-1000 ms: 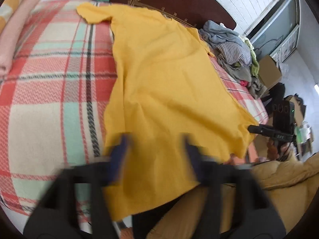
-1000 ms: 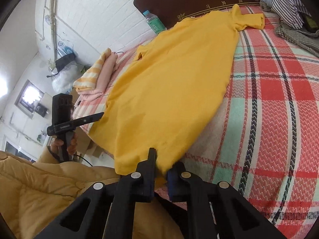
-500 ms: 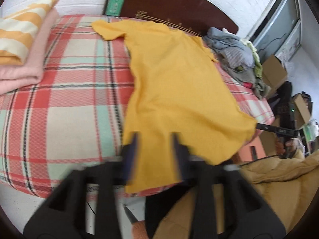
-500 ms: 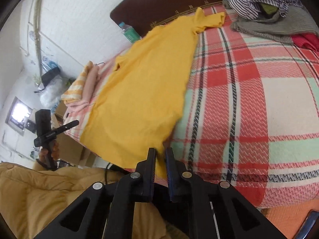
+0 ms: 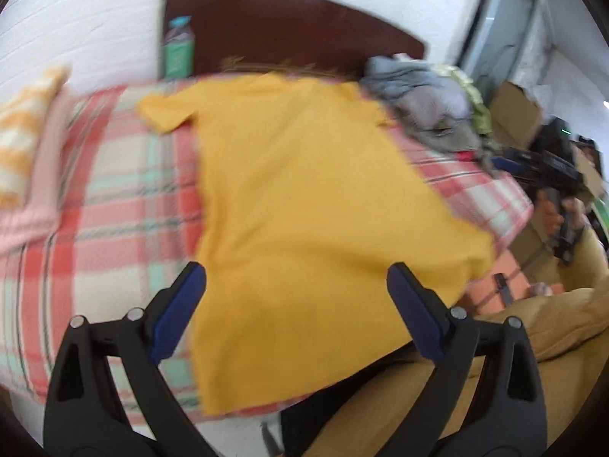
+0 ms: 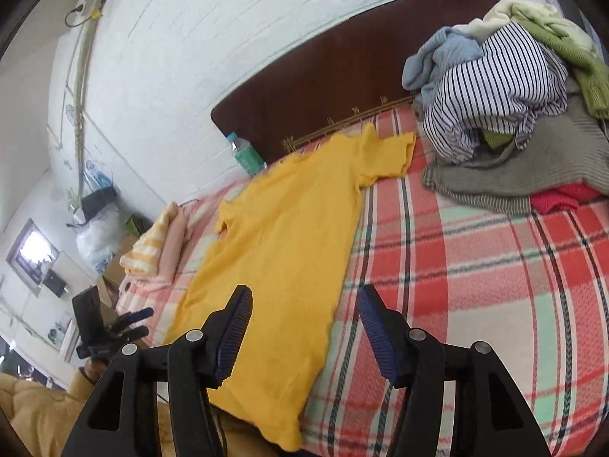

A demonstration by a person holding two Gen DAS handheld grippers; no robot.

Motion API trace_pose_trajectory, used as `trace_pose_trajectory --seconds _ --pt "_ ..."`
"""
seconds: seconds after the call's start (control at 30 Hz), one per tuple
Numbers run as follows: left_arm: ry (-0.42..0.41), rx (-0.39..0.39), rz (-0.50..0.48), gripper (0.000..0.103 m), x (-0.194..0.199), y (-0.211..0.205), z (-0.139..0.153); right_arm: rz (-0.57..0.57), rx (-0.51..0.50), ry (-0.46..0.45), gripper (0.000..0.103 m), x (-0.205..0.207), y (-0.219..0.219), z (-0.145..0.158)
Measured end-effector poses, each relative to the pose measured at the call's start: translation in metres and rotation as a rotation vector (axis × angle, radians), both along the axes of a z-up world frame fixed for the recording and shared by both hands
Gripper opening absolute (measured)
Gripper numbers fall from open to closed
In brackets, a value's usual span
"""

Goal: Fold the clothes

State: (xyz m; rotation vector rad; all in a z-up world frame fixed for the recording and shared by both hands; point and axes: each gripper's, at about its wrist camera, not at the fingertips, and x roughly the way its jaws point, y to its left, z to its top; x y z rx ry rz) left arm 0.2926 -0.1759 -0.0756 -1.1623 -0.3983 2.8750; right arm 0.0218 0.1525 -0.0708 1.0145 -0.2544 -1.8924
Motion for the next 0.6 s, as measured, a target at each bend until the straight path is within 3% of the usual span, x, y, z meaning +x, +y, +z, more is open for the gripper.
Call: trace_pose_trajectory --seconds 0.1,0.2,0.3,0.47,0.6 --pt "0.008 0.025 -0.14 0.097 -0.035 0.039 0.009 0.013 -0.054 -0.004 0.06 -0.007 -0.004 0.012" --pt "-0.036 0.061 -0.287 0.097 -0.078 0.089 0.004 0.02 -0.078 0.015 0.063 -0.003 0.0 0.021" --pt "-0.098 0.012 -0.394 0.097 -0.116 0.142 -0.008 0.016 -0.071 0.026 0.072 0.004 0.007 0.023" --pt "-0.205 -0.059 -0.463 0.097 -0.149 0.208 -0.029 0.003 -0.041 0.031 0.073 0.009 0.02 0.018" --pt "-0.284 -0.121 -0.459 0.097 -0.155 0.232 -0.051 -0.007 -0.019 0.016 0.073 -0.003 0.023 0.006"
